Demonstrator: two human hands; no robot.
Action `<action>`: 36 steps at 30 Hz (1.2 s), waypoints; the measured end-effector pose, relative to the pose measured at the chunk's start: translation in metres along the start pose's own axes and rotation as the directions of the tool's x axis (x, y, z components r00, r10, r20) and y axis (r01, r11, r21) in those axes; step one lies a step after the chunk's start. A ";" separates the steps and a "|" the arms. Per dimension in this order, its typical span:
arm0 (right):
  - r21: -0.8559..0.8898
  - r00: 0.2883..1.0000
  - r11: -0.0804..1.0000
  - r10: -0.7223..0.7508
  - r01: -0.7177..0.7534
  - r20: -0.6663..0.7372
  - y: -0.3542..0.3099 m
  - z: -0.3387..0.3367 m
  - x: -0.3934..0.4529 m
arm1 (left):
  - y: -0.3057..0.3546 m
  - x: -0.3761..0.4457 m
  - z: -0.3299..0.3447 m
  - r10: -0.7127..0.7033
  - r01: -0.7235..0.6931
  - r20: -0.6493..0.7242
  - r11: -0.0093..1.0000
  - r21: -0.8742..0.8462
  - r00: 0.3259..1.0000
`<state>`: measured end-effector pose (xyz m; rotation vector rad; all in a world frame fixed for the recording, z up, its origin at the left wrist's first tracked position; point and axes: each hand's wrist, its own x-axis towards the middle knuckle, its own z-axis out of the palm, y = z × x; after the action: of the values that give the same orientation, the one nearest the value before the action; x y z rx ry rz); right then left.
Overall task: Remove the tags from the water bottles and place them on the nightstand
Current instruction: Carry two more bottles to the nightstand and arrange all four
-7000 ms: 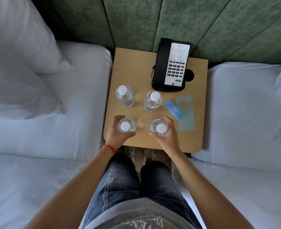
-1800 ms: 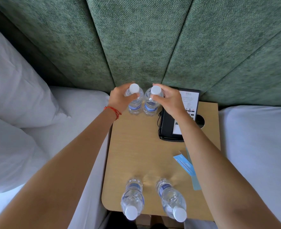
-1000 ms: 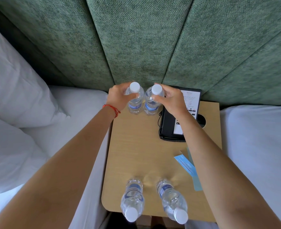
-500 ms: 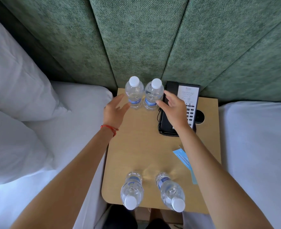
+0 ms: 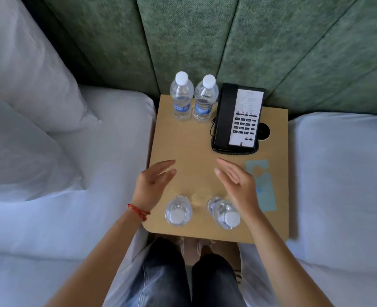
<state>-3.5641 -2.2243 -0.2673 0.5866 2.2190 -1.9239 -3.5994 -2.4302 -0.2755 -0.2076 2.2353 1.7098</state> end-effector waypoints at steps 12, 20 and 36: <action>-0.270 0.993 0.957 -0.120 0.109 -0.022 0.025 -0.021 -0.085 | -0.023 -0.088 0.006 0.044 -0.057 0.072 0.980 0.190 0.996; -0.352 0.972 0.921 -0.213 0.167 -0.095 0.045 -0.022 -0.091 | -0.025 -0.085 0.014 0.098 -0.103 0.032 0.966 0.236 0.995; -0.406 0.961 0.882 -0.275 0.241 -0.029 0.037 -0.015 -0.040 | -0.016 -0.045 0.013 0.121 -0.104 -0.069 0.971 0.215 0.990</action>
<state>-3.5114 -2.2134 -0.2843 0.3263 2.7617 -1.4879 -3.5502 -2.4258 -0.2777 -0.1040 2.5122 1.5272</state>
